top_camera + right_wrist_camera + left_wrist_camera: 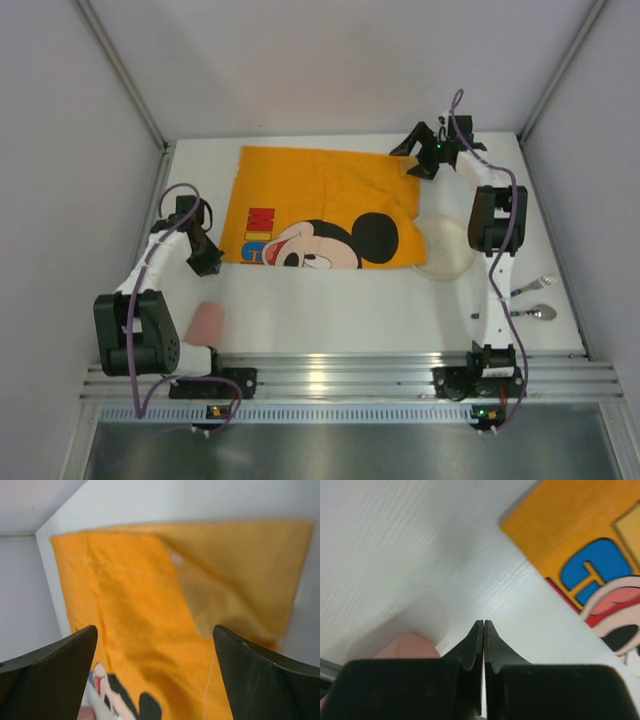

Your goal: Set the dinner table for one person

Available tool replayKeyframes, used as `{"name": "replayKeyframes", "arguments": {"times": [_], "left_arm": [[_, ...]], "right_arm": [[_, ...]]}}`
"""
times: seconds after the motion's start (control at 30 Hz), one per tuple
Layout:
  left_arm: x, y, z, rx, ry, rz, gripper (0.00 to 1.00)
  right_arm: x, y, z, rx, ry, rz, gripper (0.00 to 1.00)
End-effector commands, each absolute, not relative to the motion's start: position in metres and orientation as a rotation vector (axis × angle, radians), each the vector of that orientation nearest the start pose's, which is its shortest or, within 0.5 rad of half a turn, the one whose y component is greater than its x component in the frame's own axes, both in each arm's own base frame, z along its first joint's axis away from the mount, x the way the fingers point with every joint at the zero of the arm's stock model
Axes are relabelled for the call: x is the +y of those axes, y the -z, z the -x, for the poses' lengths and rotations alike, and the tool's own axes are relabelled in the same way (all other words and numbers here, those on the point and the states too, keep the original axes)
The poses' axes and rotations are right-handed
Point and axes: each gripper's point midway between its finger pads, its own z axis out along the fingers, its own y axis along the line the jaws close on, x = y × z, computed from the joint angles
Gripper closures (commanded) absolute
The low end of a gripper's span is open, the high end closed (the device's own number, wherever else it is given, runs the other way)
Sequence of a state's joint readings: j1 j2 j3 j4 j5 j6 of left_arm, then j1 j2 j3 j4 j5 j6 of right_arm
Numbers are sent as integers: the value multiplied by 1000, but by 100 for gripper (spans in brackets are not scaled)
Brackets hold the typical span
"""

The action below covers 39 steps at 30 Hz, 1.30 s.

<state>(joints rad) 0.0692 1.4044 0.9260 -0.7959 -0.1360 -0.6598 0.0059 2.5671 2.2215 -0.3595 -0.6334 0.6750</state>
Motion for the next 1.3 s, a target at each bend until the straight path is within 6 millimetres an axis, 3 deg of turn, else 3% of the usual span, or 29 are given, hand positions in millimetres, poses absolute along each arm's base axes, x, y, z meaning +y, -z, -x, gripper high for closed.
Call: {"name": "replayKeyframes", "arguments": {"times": [0.0,0.03,0.07,0.1,0.13,0.17,0.2,0.27,0.3,0.37,0.4,0.53,0.73,0.87,0.97,1.07,1.27], "left_arm": [[-5,-109,-309,2459,159,922,100],[-11,-114,-315,2447,188,895,100],[-14,-116,-320,2437,216,876,100],[-18,-118,-325,2426,237,858,98],[-27,-120,-333,2419,299,825,96],[-29,-121,-336,2415,311,802,91],[-30,-121,-339,2410,323,786,89],[-32,-119,-347,2407,336,752,81],[-33,-118,-350,2407,346,737,77],[-39,-111,-359,2420,385,702,68],[-42,-108,-364,2421,404,693,61],[-56,-76,-379,2475,512,713,45],[-68,-44,-383,2577,555,735,43],[-66,-36,-372,2611,529,738,44],[-61,-30,-358,2645,481,730,44],[-61,-28,-345,2669,473,716,45],[-59,-31,-322,2691,459,690,45]], "right_arm": [[127,-238,-585,2092,-1018,-254,0],[118,-221,-567,2155,-966,-326,0],[89,-221,-560,2155,-867,-416,0],[80,-217,-539,2200,-820,-467,0],[70,-219,-506,2226,-755,-481,0],[57,-212,-488,2252,-648,-527,0],[51,-197,-444,2322,-588,-571,0],[34,-177,-402,2367,-468,-637,0],[32,-160,-367,2395,-444,-673,0],[28,-142,-335,2425,-428,-735,0],[31,-128,-309,2457,-433,-772,0],[34,-102,-267,2498,-464,-880,0],[20,-77,-239,2541,-349,-1024,0],[23,-57,-236,2547,-374,-1086,0],[19,-48,-246,2512,-357,-1107,2],[7,-39,-255,2458,-285,-1131,11],[-7,-43,-279,2353,-235,-1129,46]]}}
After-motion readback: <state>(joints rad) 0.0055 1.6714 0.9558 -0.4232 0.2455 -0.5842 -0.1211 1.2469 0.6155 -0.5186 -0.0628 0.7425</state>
